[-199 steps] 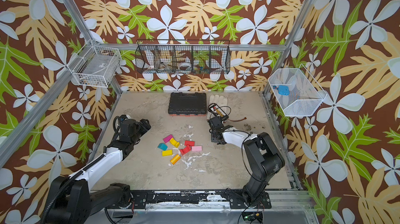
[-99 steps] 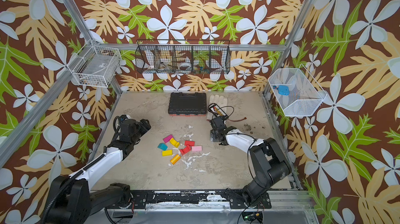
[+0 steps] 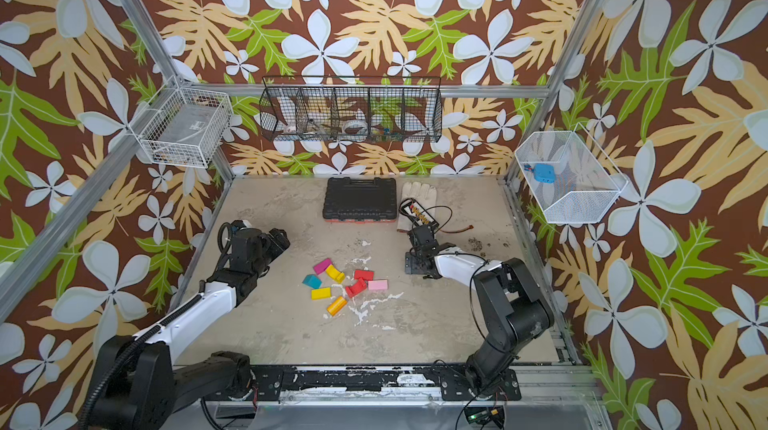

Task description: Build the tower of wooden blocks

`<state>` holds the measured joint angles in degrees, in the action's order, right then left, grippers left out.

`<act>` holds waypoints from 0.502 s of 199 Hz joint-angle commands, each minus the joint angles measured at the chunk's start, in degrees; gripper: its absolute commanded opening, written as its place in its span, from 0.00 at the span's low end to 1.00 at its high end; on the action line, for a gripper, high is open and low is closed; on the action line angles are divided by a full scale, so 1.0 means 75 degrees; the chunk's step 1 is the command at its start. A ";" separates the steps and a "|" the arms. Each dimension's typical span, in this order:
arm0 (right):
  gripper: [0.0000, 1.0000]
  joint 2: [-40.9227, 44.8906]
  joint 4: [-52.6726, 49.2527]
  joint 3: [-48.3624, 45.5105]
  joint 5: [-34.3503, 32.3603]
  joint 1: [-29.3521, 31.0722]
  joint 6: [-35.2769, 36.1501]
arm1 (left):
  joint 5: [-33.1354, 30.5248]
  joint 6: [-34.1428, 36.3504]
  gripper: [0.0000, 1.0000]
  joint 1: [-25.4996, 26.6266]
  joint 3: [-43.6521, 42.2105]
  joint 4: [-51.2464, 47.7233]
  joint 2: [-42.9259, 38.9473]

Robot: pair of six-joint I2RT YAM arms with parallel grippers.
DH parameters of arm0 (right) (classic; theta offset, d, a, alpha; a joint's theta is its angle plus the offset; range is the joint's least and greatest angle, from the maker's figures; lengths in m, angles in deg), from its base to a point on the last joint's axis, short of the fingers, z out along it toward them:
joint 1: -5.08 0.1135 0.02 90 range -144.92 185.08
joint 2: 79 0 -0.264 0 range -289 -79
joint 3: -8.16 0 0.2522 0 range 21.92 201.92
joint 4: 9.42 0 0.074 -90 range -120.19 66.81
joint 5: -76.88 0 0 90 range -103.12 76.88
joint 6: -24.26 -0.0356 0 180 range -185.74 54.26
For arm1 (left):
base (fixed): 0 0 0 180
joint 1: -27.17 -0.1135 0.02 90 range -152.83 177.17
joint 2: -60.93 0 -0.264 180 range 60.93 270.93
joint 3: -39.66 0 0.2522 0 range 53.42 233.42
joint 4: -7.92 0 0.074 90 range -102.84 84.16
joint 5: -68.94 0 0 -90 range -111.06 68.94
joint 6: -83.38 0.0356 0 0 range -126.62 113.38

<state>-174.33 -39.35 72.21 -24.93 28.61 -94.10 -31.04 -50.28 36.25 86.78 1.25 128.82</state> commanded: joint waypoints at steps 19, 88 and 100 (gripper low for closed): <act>0.87 -0.0028 0.0069 0.0034 0.0110 -0.0011 0.0014 | -0.0006 -0.0026 0.86 -0.0001 0.0075 -0.0058 0.0029; 0.63 -0.0180 -0.0012 0.0126 0.0166 -0.0015 0.0008 | 0.0016 -0.0026 0.86 -0.0002 0.0098 -0.0072 0.0084; 0.60 -0.0189 -0.0013 0.0128 0.0183 -0.0018 0.0008 | 0.0011 -0.0026 0.86 -0.0004 0.0098 -0.0078 0.0087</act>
<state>-175.37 -39.13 72.77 -23.55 28.50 -94.02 -30.91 -50.26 36.25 87.04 1.07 129.31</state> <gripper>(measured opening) 0.622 0.858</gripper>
